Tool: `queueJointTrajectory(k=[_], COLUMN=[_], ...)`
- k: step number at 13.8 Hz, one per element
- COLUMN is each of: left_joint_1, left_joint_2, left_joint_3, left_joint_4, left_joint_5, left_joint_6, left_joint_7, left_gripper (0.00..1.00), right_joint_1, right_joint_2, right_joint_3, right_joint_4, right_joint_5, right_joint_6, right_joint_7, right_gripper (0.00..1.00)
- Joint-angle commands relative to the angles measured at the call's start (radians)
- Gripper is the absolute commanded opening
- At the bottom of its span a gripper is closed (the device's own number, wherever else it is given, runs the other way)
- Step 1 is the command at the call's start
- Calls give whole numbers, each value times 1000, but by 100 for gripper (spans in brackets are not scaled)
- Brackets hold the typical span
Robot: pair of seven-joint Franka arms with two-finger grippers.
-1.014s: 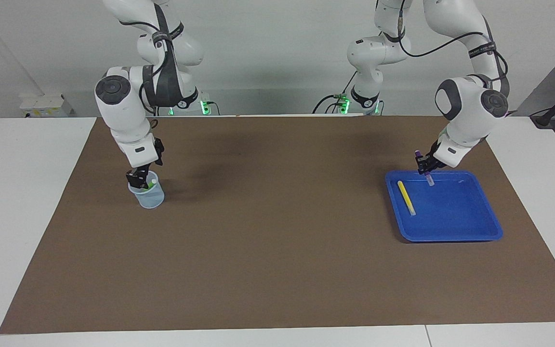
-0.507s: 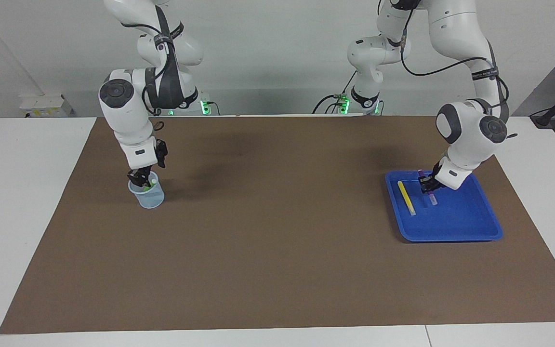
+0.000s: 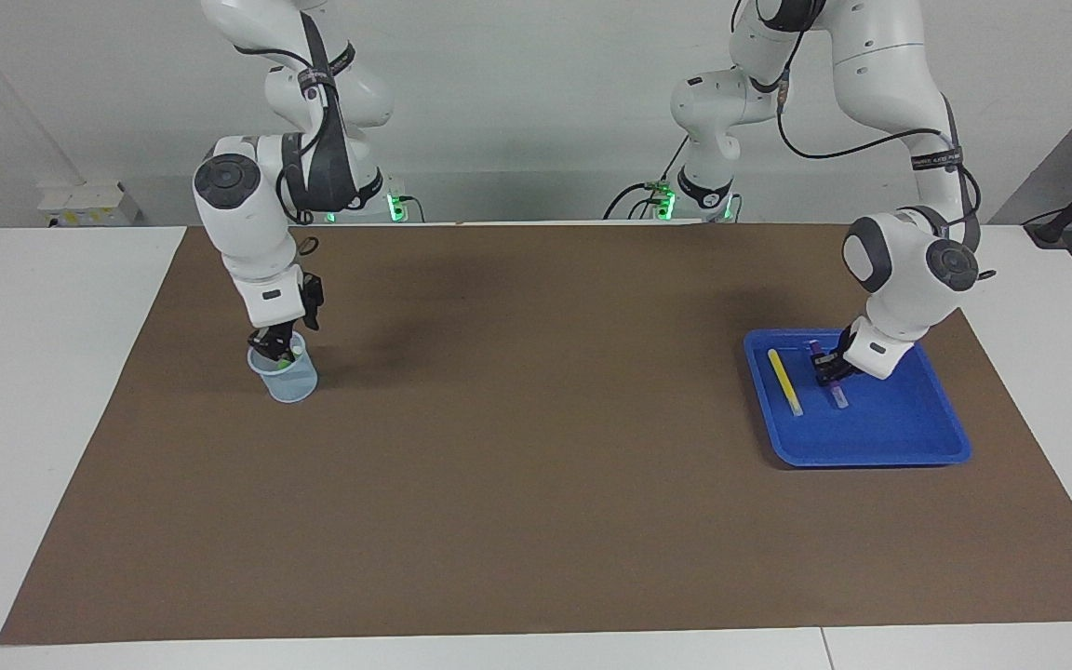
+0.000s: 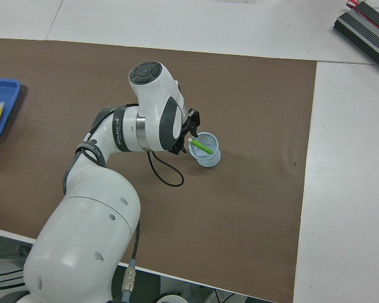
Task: Right arm passes pens to left for tray arrangement
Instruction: 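Place the purple pen in the blue tray with the left gripper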
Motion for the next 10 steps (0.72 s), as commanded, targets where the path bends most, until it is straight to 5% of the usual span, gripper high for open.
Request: queueJointTrajectory(k=[1, 2, 3, 4, 9, 10], left_joint_1=[5, 2, 2, 1, -7, -10], left_joint_2=[48, 48, 48, 48, 48, 46], left_joint_3=[-4, -4, -4, -4, -9, -11], left_joint_4=[14, 16, 17, 20, 27, 30], left_joint_5=[19, 19, 17, 17, 5, 5], left_joint_6=[56, 54, 48, 42, 44, 44], left_joint_7=[7, 6, -2, -5, -58, -113], left_gripper=[0, 38, 85, 100, 100, 100], right_joint_1=[-17, -20, -28, -29, -31, -31], right_joint_2=[5, 7, 13, 13, 19, 21], right_joint_3=[11, 9, 11, 11, 11, 9], right_joint_4=[-13, -13, -13, -13, -13, -13], right_joint_5=[-18, -18, -18, -18, -18, -18], right_joint_6=[22, 31, 33, 33, 34, 36], right_joint_7=[13, 11, 8, 7, 4, 4], right_gripper=[61, 59, 53, 52, 32, 22])
